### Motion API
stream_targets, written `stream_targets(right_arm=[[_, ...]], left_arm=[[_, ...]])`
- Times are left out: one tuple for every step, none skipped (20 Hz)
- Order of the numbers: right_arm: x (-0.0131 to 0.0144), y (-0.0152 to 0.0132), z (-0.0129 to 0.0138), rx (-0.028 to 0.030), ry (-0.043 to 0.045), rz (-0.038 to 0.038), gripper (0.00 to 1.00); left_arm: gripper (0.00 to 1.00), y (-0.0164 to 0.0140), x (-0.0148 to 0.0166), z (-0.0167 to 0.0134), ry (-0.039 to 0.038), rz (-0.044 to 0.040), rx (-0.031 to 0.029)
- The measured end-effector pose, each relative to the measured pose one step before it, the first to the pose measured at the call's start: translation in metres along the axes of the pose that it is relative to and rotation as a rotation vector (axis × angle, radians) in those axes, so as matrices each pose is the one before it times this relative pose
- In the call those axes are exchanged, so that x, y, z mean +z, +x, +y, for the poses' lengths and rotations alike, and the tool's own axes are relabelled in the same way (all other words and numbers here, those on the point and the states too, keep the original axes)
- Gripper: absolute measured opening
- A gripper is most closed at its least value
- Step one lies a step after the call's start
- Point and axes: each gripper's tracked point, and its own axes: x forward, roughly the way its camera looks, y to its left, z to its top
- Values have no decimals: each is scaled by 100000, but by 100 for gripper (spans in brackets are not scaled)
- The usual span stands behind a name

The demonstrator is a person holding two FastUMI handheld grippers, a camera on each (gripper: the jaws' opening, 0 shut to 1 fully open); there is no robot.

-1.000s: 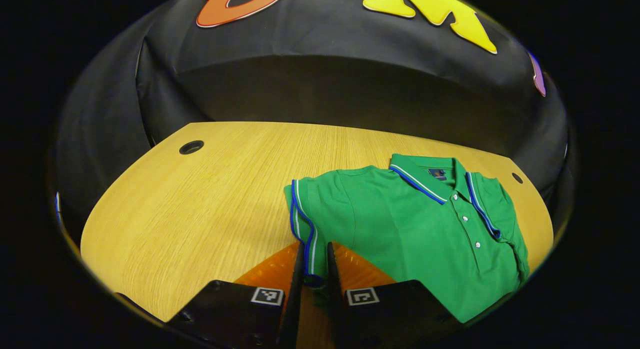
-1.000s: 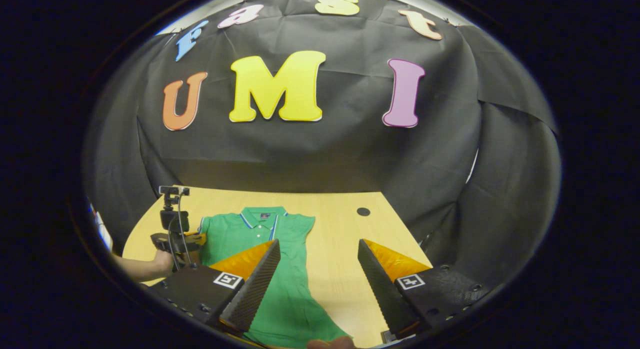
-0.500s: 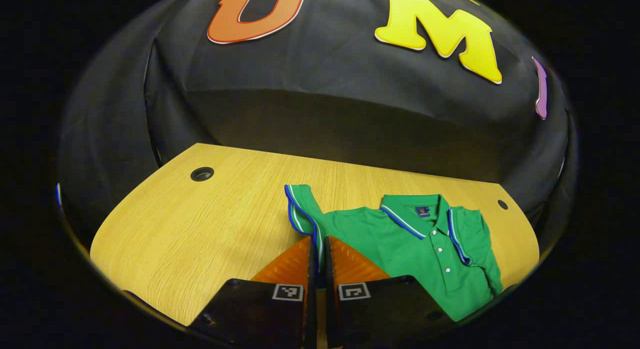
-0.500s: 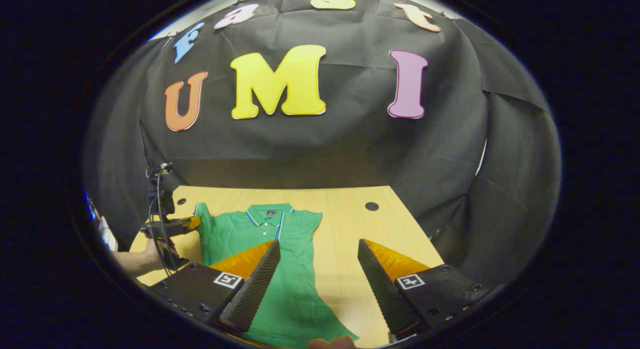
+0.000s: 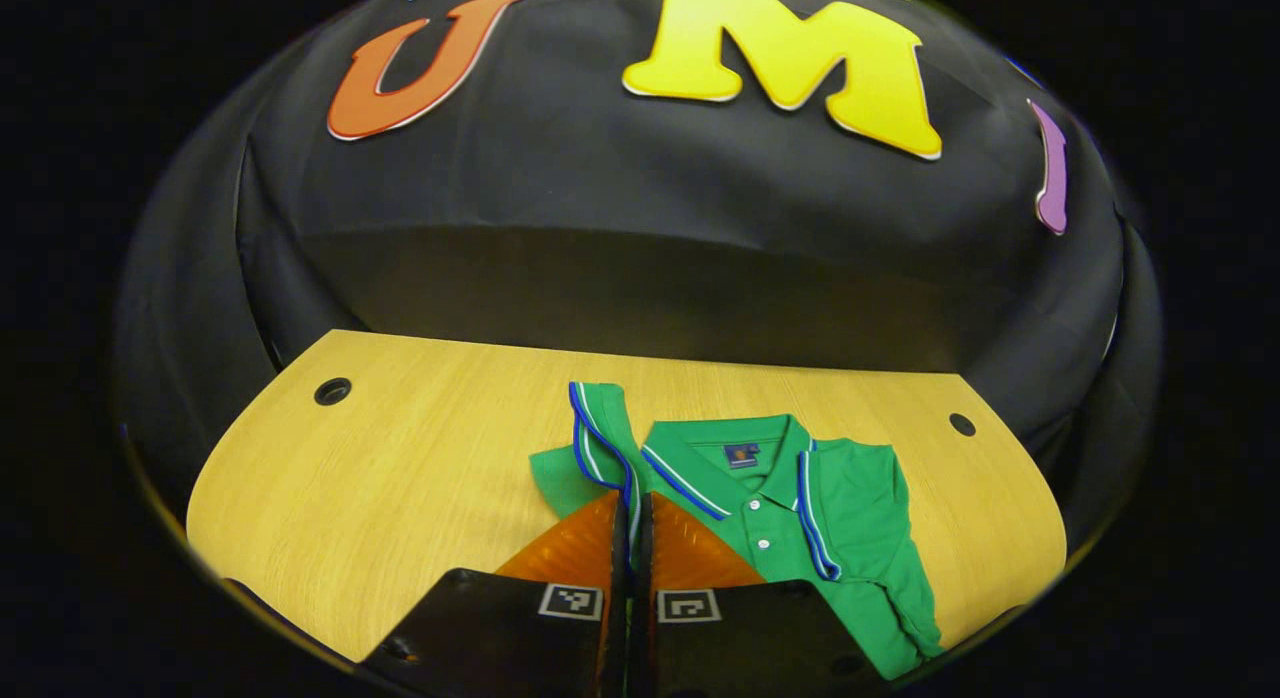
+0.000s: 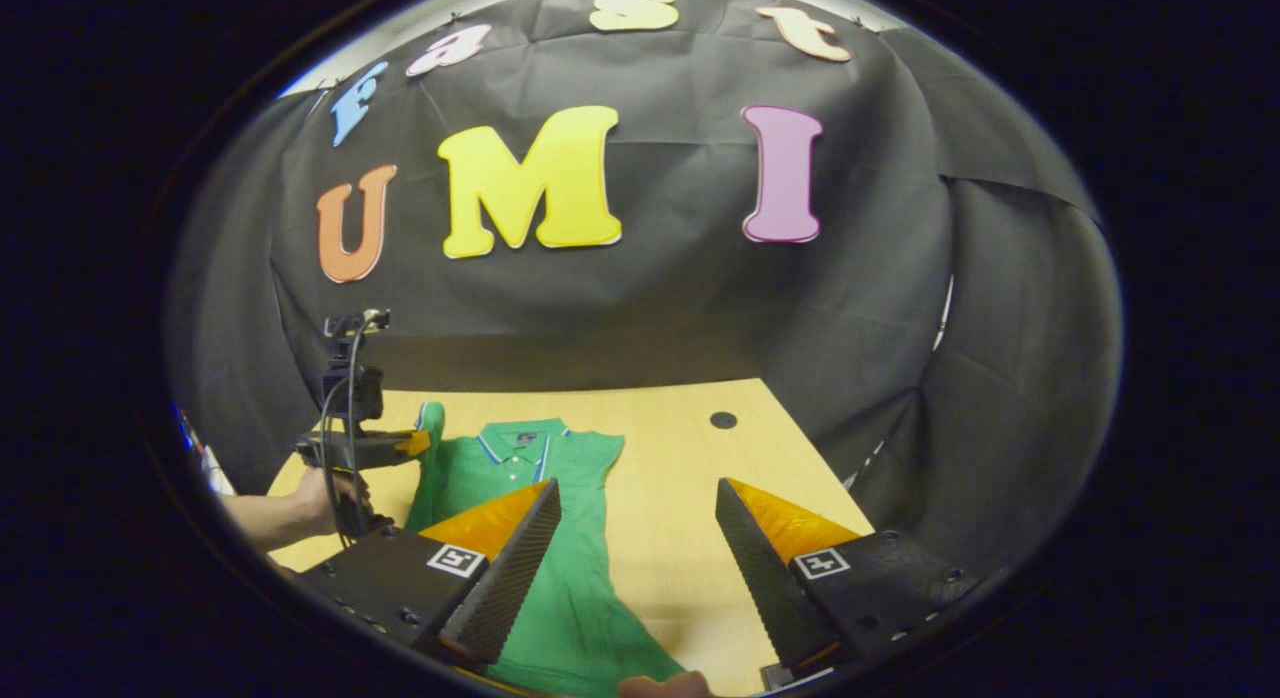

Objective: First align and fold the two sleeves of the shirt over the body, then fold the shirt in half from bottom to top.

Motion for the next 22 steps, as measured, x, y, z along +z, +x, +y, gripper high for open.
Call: stream_targets(right_arm=[[61,-230,-929,-1588,314,-396,96],[-170,-197,-997,-1590,235,-176,96],[-110,-234,-835,-1411,435,333,97],[-213,-194,-651,-1040,494,308,96],[-169,-48,-567,-691,401,221,96],[-84,-72,-281,-285,112,29,95],[-47,-58,-122,105,-164,91,95],[-159,-14,111,500,-140,52,94],[-70,19,166,898,-143,2,94],[-67,72,347,1109,-361,-166,93],[91,-3,340,1246,-579,-480,93],[71,14,503,1458,-854,-764,93],[273,-40,441,1460,-1048,-1195,94],[231,-71,470,1848,-863,-1267,93],[369,18,720,2408,-1156,-1345,93],[181,16,530,2200,-1148,-1153,94],[163,32,509,2095,-1167,-1241,94],[-66,44,348,1839,-918,-757,94],[-87,119,327,1508,-176,83,93],[-368,118,269,1418,-49,363,93],[-318,107,190,936,-176,705,94],[-445,26,248,1376,-614,689,92]], left_arm=[[8,645,-425,-1350,1250,939,-1231],[9,592,-402,-1259,774,1092,-1258],[10,427,-390,-1262,279,680,-1673],[13,497,-624,-1175,278,876,-1731],[18,173,-339,-911,642,1145,-2066],[31,-56,-263,-964,3,848,-2460],[39,-222,-31,-818,-670,-566,-1884],[53,-231,191,-464,20,-1647,-800],[69,-641,427,6,1223,-2613,1105],[84,-1246,440,137,821,-2313,1411],[100,-817,435,131,181,-1556,1002],[100,-837,292,152,-801,-1426,805],[100,-1118,516,238,-1452,-1608,640],[100,-1026,408,424,-1295,-1618,1068],[100,-1284,648,517,-746,-2036,1432],[100,-1342,710,533,-356,-2358,1595],[100,-1428,747,460,-325,-2345,1218],[100,-1528,852,376,-415,-2733,976],[100,-1533,849,302,-53,-2588,661],[100,-1652,744,422,378,-2115,1061],[100,-1831,670,316,188,-1815,586],[100,-1608,497,218,-125,-1680,307]])
